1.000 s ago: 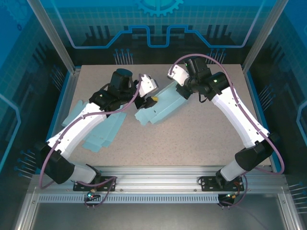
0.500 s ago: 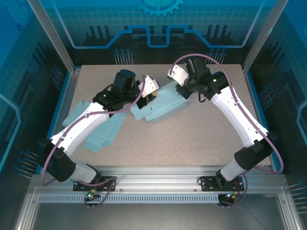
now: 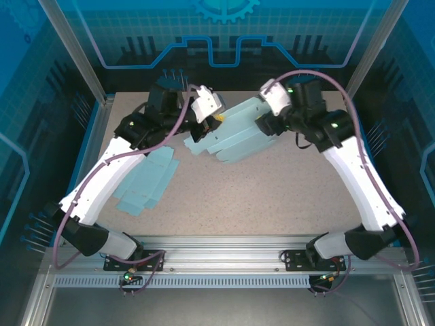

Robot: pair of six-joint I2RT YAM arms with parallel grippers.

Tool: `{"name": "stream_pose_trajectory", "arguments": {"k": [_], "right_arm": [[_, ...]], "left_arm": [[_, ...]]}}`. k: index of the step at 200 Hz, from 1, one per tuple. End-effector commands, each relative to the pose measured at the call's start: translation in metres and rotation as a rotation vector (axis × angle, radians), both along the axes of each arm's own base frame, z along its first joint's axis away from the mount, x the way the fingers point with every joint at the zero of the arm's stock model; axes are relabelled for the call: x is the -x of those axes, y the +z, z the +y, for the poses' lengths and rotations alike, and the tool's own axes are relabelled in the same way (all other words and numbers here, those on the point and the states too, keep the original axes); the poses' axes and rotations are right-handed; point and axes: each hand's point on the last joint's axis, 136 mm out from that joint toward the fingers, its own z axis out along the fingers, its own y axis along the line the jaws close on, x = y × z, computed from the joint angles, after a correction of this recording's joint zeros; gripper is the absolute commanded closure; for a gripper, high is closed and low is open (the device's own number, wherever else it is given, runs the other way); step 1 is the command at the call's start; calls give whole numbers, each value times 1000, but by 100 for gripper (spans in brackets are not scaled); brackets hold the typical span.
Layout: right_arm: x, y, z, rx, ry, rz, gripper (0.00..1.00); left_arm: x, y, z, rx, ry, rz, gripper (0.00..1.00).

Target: Fold the paper box

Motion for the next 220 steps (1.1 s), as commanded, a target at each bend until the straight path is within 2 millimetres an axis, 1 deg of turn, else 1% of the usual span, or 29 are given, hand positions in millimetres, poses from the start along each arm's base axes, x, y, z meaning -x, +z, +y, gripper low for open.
{"name": "stream_pose_trajectory", "arguments": {"k": [1, 7, 14, 20, 30, 36, 41, 61, 82, 102, 117, 121, 122, 124, 136, 140, 142, 144, 145, 146, 151, 168, 173, 184, 195, 209, 220], "right_arm": [[12, 38, -28, -254, -96, -35, 20], [13, 43, -38, -310, -123, -35, 19], [13, 48, -48, -363, -153, -35, 13], [12, 49, -58, -396, -187, -34, 10], [9, 50, -72, -435, -239, -28, 8], [7, 48, -80, -451, -273, -22, 3], [4, 46, -86, -463, -302, -13, 0], [-11, 30, -106, -507, -393, 48, 0], [-27, 10, -115, -555, -432, 117, 0], [-42, -18, -119, -554, -463, 172, 0], [-51, -44, -120, -563, -488, 220, 0], [-53, -54, -120, -568, -498, 236, 0], [-53, -60, -121, -566, -502, 250, 0], [-55, -60, -121, -575, -504, 245, 0], [-58, -85, -120, -596, -519, 279, 0], [-59, -93, -119, -601, -523, 292, 0], [-58, -102, -119, -600, -528, 307, 0], [-59, -103, -120, -605, -531, 306, 0], [-58, -109, -119, -603, -533, 319, 0], [-59, -109, -119, -606, -533, 318, 0], [-58, -122, -118, -611, -538, 342, 0], [-55, -160, -114, -631, -549, 411, 0], [-54, -169, -112, -639, -543, 427, 0], [-53, -186, -107, -654, -533, 456, 3], [-52, -199, -105, -660, -532, 471, 5], [-52, -210, -105, -644, -533, 476, 8], [-54, -218, -108, -617, -548, 477, 8]], "left_arm": [[25, -10, -8, 1, -77, 199, 100], [26, -13, -10, -5, -88, 232, 100], [27, -19, -12, -21, -100, 276, 100], [26, -26, -14, -36, -108, 316, 100], [24, -38, -17, -58, -114, 378, 100], [23, -47, -20, -71, -121, 416, 100], [22, -54, -22, -83, -128, 450, 100], [17, -79, -33, -98, -165, 547, 100], [-4, -106, -41, -122, -156, 585, 100], [-33, -135, -42, -162, -129, 579, 100], [-56, -151, -46, -169, -120, 522, 100], [-62, -155, -47, -175, -118, 498, 100], [-63, -156, -47, -177, -118, 492, 100], [-66, -157, -48, -180, -115, 479, 100], [-83, -167, -51, -194, -97, 393, 100], [-89, -169, -51, -195, -91, 361, 100], [-91, -170, -52, -195, -88, 346, 100], [-94, -172, -53, -192, -84, 328, 100], [-95, -173, -53, -192, -83, 323, 100], [-96, -173, -53, -192, -80, 315, 100], [-102, -174, -54, -182, -73, 271, 100], [-115, -182, -56, -166, -52, 151, 100], [-118, -185, -57, -164, -44, 121, 100], [-124, -191, -58, -162, -23, 65, 100], [-125, -203, -58, -172, -17, 20, 100], [-128, -217, -58, -197, -3, -32, 100], [-126, -229, -60, -218, -10, -46, 100]]}}
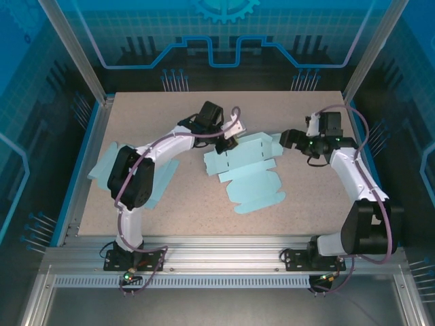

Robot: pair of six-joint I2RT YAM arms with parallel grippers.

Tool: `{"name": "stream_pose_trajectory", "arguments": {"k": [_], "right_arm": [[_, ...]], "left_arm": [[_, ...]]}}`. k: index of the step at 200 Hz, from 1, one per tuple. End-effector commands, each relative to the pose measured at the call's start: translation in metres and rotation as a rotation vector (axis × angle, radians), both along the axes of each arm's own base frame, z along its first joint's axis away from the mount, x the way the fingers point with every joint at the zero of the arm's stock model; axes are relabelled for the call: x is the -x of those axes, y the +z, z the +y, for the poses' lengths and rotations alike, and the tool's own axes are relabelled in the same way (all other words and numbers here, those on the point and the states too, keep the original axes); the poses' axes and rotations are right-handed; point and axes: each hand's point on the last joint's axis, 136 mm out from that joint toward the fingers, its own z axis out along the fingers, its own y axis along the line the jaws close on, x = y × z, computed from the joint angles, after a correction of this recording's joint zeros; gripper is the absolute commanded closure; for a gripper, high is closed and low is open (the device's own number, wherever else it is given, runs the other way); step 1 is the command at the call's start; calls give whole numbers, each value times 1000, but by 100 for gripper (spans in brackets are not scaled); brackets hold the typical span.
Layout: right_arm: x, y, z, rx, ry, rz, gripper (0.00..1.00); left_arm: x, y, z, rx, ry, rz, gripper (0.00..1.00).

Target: Fold the paper box

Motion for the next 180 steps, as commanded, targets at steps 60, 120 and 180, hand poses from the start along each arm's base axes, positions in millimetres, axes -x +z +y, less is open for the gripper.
{"name": "stream_pose_trajectory", "arguments": {"k": [60, 120, 180], "right_arm": [[-28, -11, 12, -54, 17, -14, 17], [-38, -1, 21, -29, 32, 16, 22], [-36, -34, 1, -28, -36, 130, 31]], "left_arm": [[-25, -7, -17, -102, 12, -525, 100], [-25, 5, -30, -165, 31, -794, 100], [-25, 11, -27, -183, 23, -837, 100]]}}
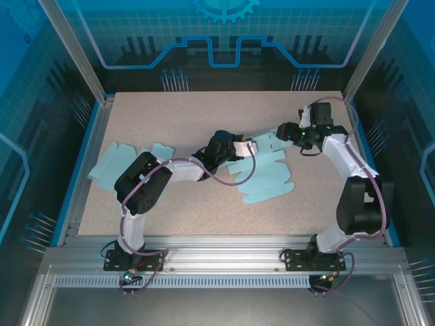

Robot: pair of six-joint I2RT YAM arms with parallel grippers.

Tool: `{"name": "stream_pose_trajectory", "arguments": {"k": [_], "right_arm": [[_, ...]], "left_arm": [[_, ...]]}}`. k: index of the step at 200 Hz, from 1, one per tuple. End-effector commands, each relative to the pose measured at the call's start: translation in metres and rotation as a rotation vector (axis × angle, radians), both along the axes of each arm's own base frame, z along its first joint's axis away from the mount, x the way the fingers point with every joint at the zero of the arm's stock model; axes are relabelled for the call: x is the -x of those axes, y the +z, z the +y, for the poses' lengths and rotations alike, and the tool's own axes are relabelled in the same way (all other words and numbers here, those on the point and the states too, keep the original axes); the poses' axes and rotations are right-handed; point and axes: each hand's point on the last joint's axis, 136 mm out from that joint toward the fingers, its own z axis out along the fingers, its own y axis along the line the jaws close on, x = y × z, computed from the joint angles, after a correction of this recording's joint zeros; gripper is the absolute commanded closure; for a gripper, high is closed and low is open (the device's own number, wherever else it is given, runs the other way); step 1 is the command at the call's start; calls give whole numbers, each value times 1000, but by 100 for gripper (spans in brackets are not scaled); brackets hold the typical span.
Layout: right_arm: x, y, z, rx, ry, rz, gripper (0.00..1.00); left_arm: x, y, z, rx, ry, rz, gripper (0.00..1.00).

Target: Fold the paper box

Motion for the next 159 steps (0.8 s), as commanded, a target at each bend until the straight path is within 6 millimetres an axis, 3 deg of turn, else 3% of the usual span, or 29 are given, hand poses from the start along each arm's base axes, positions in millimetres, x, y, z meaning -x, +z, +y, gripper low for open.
{"name": "stream_pose_trajectory", "arguments": {"k": [1, 67, 159], "right_arm": [[7, -22, -9, -25, -32, 88, 31], [10, -60, 0, -184, -20, 126, 33], [-5, -94, 4, -228, -18, 160, 38]], "left_arm": [[-2, 7, 1, -10, -1, -55, 100], [-4, 1, 13, 42, 38, 8, 100], [-5, 3, 19, 65, 49, 28, 100]]}}
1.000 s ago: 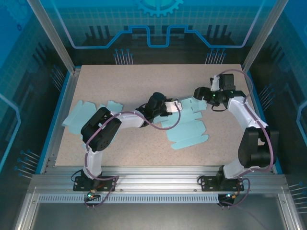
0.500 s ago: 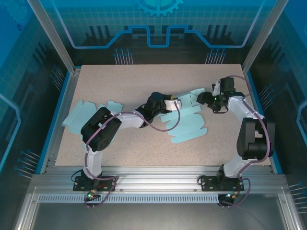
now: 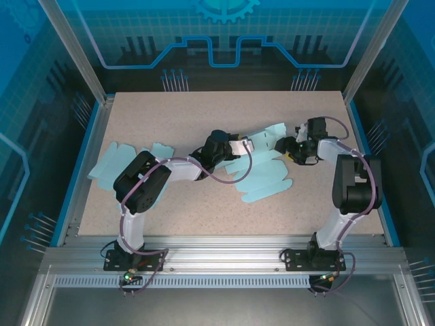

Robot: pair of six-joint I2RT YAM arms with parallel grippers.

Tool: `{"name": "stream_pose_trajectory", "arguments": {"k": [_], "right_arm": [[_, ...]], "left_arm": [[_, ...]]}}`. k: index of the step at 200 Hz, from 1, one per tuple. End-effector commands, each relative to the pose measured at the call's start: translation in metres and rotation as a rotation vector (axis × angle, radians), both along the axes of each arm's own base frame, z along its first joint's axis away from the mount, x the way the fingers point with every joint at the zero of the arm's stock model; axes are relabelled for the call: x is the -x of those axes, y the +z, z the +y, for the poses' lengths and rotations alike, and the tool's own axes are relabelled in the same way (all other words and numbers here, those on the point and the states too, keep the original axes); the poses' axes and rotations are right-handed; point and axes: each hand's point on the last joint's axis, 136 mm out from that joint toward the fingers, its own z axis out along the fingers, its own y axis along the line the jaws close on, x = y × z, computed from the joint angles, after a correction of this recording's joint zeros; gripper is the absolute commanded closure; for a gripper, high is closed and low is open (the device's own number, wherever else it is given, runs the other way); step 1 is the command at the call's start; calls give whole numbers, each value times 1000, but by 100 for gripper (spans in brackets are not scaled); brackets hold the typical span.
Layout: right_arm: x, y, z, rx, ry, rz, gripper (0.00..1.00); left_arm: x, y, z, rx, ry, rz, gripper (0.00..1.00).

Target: Fold the paper box

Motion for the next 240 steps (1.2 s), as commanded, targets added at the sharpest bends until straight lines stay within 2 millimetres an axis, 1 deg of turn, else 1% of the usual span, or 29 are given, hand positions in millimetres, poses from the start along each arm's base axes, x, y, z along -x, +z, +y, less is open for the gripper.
{"name": "stream_pose_trajectory", "arguments": {"k": [1, 28, 66, 94, 119, 138, 168, 204, 240], "right_arm": [[-9, -4, -3, -26, -9, -10, 38], [-12, -11, -4, -21, -10, 0, 38], [-16, -13, 4, -57, 4, -18, 41], [-20, -4, 8, -81, 14, -61, 48], [-24, 11, 12, -89, 24, -115, 51], [-24, 20, 15, -89, 37, -142, 52], [-21, 28, 22, -93, 48, -165, 59], [-17, 26, 31, -111, 51, -166, 64], [-14, 12, 43, -132, 57, -140, 69]], "left_arm": [[2, 11, 2, 41, 4, -4, 100], [3, 11, 2, 45, 3, 1, 100], [2, 11, 2, 48, 5, 3, 100], [1, 11, 1, 44, 6, 3, 100], [0, 10, 2, 40, 11, 4, 100], [0, 9, 2, 39, 14, 6, 100], [-3, 6, 2, 38, 22, 12, 100], [-3, 4, -1, 35, 21, 11, 100], [-5, 3, -3, 25, 21, 5, 100]]}}
